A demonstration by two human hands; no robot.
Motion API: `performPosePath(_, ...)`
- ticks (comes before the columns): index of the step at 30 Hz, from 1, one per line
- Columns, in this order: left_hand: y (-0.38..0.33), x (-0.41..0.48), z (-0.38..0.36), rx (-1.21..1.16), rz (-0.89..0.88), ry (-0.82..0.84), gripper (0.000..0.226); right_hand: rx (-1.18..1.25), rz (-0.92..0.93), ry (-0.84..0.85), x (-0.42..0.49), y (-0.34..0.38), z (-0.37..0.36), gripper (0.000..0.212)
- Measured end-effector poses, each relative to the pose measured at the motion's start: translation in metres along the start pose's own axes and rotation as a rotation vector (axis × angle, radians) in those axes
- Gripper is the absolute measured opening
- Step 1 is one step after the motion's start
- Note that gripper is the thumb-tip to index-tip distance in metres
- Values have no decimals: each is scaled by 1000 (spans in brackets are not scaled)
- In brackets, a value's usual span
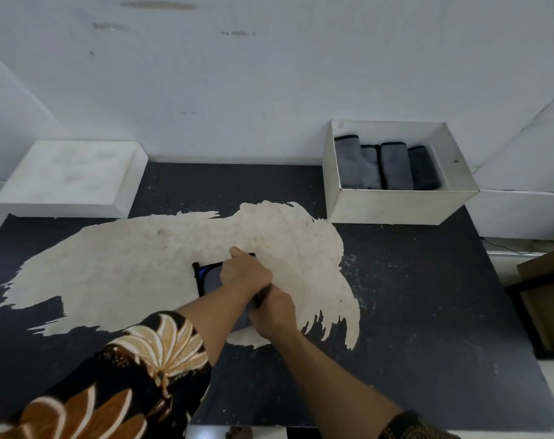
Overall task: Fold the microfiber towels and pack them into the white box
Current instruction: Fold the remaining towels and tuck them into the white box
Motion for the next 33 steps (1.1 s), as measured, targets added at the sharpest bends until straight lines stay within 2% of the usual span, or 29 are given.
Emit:
performPosePath(4,0,0,-3,-22,62,-4,67,24,31,18,-4,-3,-2,24)
performPosePath(8,-1,-5,8,31,11,-126,52,6,99,0,-7,-1,2,15)
performPosePath(11,4,-7,14,-17,-36,-119,39,-37,166,-62,-12,6,9,13)
performPosePath(16,32,-1,40,-264,-58,-137,37,-211,344,-158,-29,29,13,32)
performPosePath(19,65,10,56,-420,40,-152,35,-386,463,-163,-41,48,4,35)
performPosePath(23,103,25,59,-657,146,-61,27,-549,538,-95,-52,61,-19,37)
performPosePath(29,114,34,55,-706,142,-21,27,-663,503,18,-49,51,-41,30)
performPosePath(33,112,34,56,-596,94,-47,25,-683,545,6,-45,46,-46,35)
Point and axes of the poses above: each hand's wrist, its own x-axis towards the middle knuckle, its own z-axis out of the back of the hand, y = z × x, the point moved 7 cm from there along x, towards the middle knuckle, and after that the axes turned 9 degrees about -x, right-handed, at the moved point
